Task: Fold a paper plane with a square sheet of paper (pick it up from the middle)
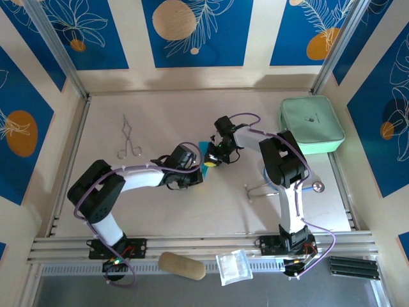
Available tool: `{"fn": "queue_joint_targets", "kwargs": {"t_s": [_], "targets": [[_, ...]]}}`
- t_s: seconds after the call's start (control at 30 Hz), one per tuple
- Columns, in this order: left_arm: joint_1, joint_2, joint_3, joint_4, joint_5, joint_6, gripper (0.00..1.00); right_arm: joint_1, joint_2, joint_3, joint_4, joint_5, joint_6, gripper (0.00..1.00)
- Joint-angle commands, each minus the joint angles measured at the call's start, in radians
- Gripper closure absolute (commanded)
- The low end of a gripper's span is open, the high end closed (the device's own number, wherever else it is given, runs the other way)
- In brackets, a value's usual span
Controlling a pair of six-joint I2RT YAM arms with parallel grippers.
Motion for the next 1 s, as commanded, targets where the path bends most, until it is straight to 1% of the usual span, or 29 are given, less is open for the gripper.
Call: {"fn": "queue_joint_targets", "kwargs": {"t_s": [0.0,0.13,0.27,0.5,0.7,0.8,0.97], "targets": [[0.004,0.029,0.039,0.064,-0.024,-0.026,0.97,0.002,0.033,-0.052,-0.072,0.131,0.049,0.90],[0.013,0.090,0.075,0.139,-0.042,-0.044,0.98,0.009,0.025,-0.051,-0.066,0.116,0.066,0.90],[0.018,0.127,0.100,0.123,-0.077,-0.038,0.99,0.012,0.024,-0.046,-0.065,0.108,0.071,0.90],[0.023,0.135,0.059,0.098,-0.127,-0.035,1.00,0.010,0.007,-0.031,-0.068,0.088,0.056,0.90],[0.024,0.144,0.024,0.092,-0.131,-0.046,1.00,0.000,-0.052,0.022,-0.057,0.054,-0.010,0.88],[0.023,0.148,0.013,0.084,-0.126,-0.046,1.00,-0.010,-0.083,0.043,-0.036,0.046,-0.056,0.86],[0.026,0.142,0.000,0.085,-0.126,-0.046,1.00,-0.027,-0.069,0.059,-0.005,0.019,-0.106,0.85]]}}
